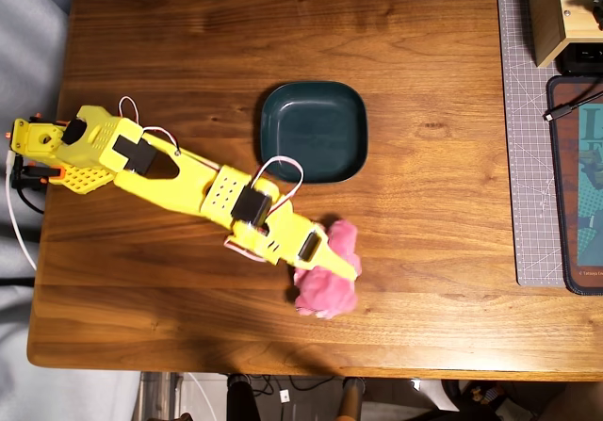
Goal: Grasp a strawberry bear and put it in the bin.
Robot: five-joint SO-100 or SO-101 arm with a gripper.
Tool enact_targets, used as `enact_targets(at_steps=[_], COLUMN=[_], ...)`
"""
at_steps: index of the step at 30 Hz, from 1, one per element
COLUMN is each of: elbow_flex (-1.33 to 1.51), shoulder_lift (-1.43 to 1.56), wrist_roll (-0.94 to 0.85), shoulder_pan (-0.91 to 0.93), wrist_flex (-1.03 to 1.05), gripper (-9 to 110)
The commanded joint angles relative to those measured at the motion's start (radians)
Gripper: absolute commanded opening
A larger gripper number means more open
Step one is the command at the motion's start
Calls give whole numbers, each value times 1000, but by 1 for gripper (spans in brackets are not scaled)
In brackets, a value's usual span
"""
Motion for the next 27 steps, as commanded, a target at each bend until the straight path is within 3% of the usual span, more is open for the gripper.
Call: enact_targets(at_steps=[1,17,24,27], elbow_flex=[-58,-106,-331,-663], shoulder_lift=[14,-26,-179,-359], wrist_roll=[9,11,11,11], shoulder_pan=[-17,-38,-31,-21], wrist_flex=[-12,37,55,175], gripper=[40,39,38,37])
